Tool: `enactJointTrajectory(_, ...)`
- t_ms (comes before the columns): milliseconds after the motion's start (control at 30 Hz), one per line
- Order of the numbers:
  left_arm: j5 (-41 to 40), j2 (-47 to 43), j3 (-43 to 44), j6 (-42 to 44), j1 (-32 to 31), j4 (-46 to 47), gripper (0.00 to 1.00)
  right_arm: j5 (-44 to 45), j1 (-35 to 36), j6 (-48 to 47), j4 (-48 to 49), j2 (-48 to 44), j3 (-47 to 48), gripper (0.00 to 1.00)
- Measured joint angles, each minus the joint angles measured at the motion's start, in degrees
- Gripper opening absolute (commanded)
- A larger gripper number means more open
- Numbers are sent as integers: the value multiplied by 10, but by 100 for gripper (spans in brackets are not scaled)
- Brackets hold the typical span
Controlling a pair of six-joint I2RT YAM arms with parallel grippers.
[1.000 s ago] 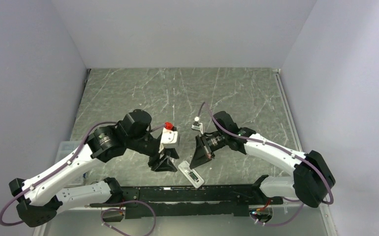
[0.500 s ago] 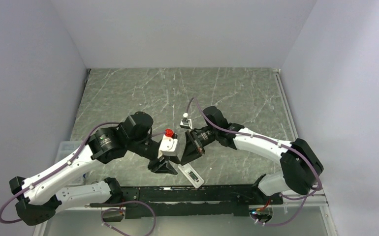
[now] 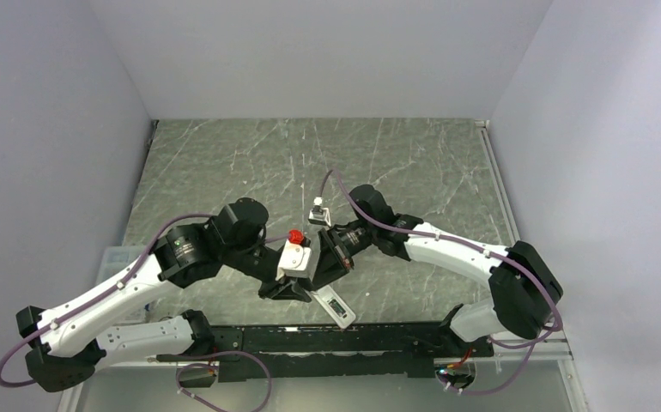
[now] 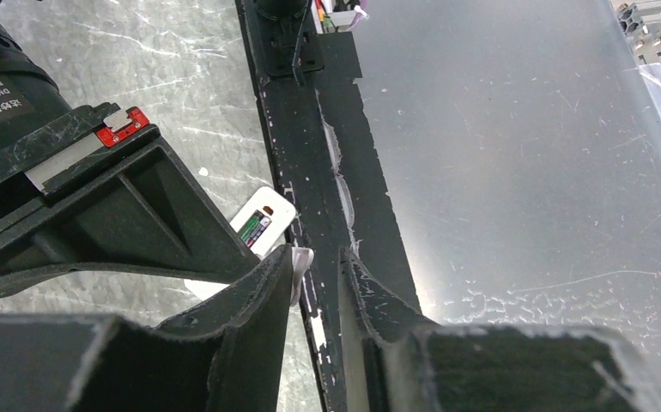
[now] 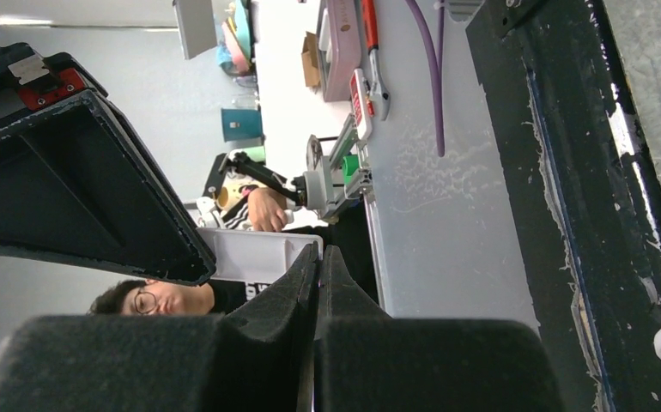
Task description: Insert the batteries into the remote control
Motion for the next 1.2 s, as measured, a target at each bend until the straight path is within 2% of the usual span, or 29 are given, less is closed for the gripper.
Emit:
enactJointTrajectory(200,-12,1,0,6,-5,0,8,1,2,5,5,-1,0,0)
enactJointTrajectory(400,-16,2,0,14,-10,7,0,9,3,5,5,-11,-9,0)
enactJointTrajectory(500,-20,5,0,14,-11,8,0,12,3,7,7,-15,-17,2)
enactJointTrajectory(667,-28,8,0,16,-12,8,0,16,3,11,9,-28,-31,29)
enactJointTrajectory(733,-37,8,0,16,-12,2,0,15,3,11,9,-35,-34,34)
enactJointTrajectory(967,-50,8,0,15,-12,-5,0,28,0,-2,-1,-76,-50,39)
enactJointTrajectory(1200,-88,-2,-17,-34,-12,17,0,138,-11,-88,-121,-155,-53,41)
